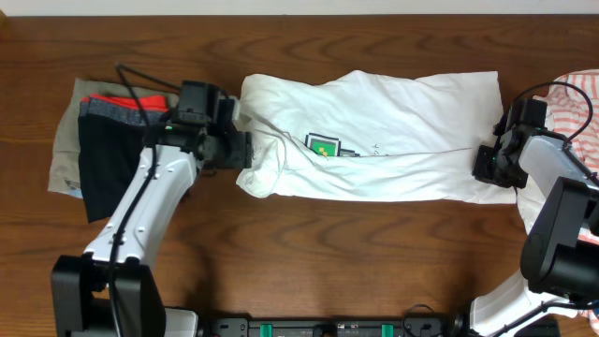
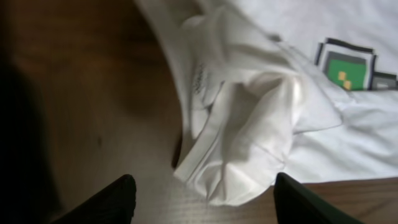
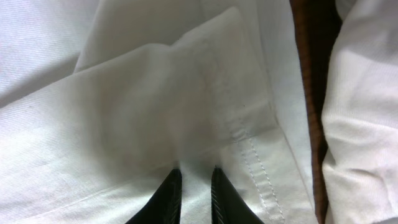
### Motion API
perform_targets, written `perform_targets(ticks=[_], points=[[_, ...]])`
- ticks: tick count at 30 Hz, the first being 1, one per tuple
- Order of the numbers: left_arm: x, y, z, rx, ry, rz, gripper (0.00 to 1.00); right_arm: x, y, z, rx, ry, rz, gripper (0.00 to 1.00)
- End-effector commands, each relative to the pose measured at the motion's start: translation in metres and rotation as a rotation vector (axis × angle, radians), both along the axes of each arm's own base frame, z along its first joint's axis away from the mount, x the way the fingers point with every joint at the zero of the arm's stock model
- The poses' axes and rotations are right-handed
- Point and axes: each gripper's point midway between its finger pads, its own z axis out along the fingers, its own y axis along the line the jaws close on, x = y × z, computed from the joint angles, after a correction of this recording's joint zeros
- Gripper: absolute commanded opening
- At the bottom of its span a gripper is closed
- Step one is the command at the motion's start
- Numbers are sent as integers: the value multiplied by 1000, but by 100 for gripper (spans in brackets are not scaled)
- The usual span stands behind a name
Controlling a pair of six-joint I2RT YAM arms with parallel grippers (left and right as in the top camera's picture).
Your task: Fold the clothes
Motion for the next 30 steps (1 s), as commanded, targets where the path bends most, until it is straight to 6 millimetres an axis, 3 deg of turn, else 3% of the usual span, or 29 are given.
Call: perform_targets(ticks=[1, 11, 20, 21, 22, 24, 30], points=[[-9, -1, -8, -38, 73, 68, 74, -17, -2, -11, 0, 57, -25, 16], [-26, -12, -60, -114, 227, 113, 76, -18, -1, -11, 1, 62, -24, 16], [-11, -25, -85, -183, 244, 123, 75, -19, -1, -11, 2, 65, -24, 16], [-11, -25, -88, -184, 248, 122, 73, -19, -1, -11, 2, 65, -24, 16], [-12, -27, -89, -195, 258, 118, 48, -19, -1, -11, 2, 65, -24, 16], [-12, -28, -90, -196, 261, 118, 8, -19, -1, -11, 2, 65, -24, 16], [-9, -17, -80, -164, 232, 82, 6, -19, -1, -11, 3, 67, -24, 16]])
